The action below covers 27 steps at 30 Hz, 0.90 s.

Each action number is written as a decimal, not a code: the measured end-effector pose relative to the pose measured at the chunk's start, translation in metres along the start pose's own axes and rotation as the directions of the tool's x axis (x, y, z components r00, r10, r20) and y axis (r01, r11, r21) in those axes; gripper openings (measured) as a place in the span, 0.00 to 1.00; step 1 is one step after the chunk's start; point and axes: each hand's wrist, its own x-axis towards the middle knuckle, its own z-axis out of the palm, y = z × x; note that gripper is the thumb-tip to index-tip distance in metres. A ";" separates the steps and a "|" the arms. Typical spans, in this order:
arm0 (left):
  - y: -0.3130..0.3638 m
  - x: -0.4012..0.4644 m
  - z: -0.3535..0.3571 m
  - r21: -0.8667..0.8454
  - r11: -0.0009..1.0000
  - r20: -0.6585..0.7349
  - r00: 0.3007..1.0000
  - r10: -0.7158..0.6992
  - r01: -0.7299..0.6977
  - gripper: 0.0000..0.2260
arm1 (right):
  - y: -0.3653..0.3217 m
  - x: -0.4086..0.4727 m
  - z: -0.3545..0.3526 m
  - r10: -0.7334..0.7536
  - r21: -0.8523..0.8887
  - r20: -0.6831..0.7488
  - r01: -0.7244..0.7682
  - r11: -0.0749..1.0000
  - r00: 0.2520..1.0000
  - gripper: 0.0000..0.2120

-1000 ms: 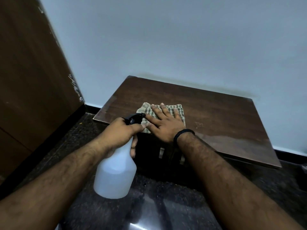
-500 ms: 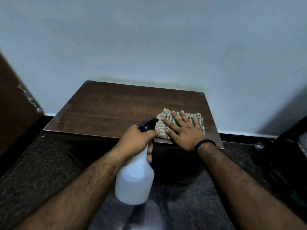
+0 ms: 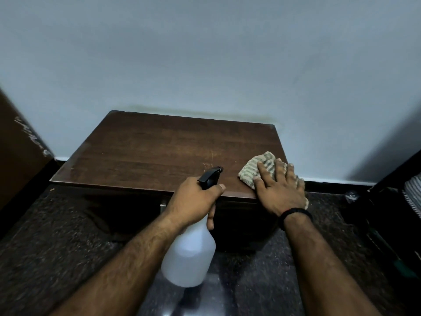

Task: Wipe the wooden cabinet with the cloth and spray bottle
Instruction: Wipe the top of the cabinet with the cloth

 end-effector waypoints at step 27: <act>-0.105 -0.101 -0.212 0.088 0.976 -0.699 0.710 -0.081 0.197 0.19 | -0.370 -0.057 0.063 -0.626 0.022 0.031 0.625 0.780 0.779 0.29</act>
